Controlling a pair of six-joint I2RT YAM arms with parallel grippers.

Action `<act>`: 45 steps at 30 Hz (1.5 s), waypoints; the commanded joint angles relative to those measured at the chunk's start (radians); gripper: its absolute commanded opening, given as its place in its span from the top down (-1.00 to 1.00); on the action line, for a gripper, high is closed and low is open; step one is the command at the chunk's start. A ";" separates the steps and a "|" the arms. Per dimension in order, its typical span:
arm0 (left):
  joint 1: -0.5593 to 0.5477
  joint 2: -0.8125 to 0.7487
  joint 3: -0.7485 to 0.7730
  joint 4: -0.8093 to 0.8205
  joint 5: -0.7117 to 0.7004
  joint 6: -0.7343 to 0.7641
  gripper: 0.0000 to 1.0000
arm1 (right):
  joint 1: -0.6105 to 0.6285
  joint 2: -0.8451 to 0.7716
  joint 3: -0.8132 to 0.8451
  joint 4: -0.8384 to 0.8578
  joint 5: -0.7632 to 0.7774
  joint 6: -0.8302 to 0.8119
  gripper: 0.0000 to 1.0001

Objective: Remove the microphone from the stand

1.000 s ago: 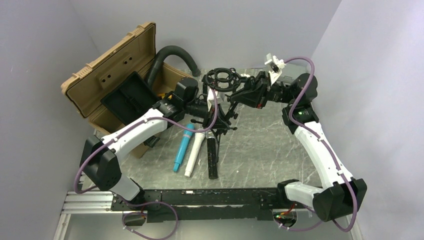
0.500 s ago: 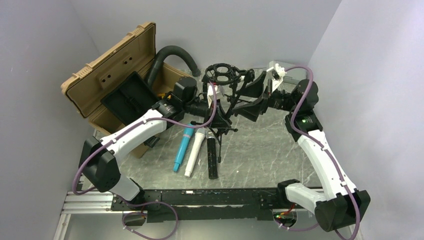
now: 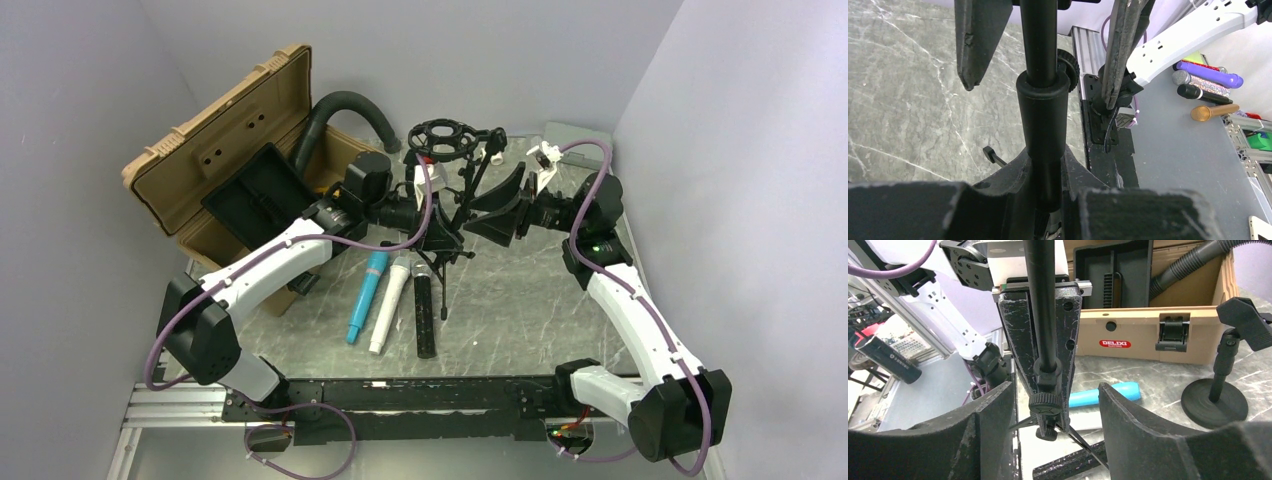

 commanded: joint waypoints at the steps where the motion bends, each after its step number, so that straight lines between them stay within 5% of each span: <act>1: 0.006 -0.051 0.018 0.083 0.006 -0.017 1.00 | -0.003 -0.014 0.000 0.049 -0.023 -0.008 -0.22; 6: 0.008 -0.052 0.018 0.084 0.012 -0.021 1.00 | -0.003 -0.017 0.007 0.020 -0.019 -0.040 0.07; 12: 0.015 -0.054 0.009 0.107 0.025 -0.054 1.00 | -0.002 -0.022 0.012 -0.019 -0.002 -0.097 1.00; 18: 0.045 -0.042 -0.049 0.304 0.139 -0.286 1.00 | 0.056 -0.042 0.116 -0.460 0.137 -0.614 1.00; 26: 0.059 -0.051 -0.044 0.330 0.195 -0.397 1.00 | 0.179 -0.043 0.182 -0.678 0.411 -1.036 1.00; 29: 0.062 -0.036 0.010 0.264 0.197 -0.385 1.00 | 0.225 -0.026 0.233 -0.753 0.516 -1.136 0.68; 32: 0.066 -0.002 0.115 0.172 0.196 -0.343 1.00 | 0.259 0.001 0.293 -0.820 0.593 -1.182 0.24; 36: 0.072 0.022 0.200 0.054 0.177 -0.238 1.00 | 0.272 0.031 0.376 -0.906 0.598 -1.159 -0.09; 45: 0.129 0.012 0.292 -0.097 0.082 -0.066 1.00 | 0.245 0.098 0.585 -1.048 0.529 -1.010 -0.18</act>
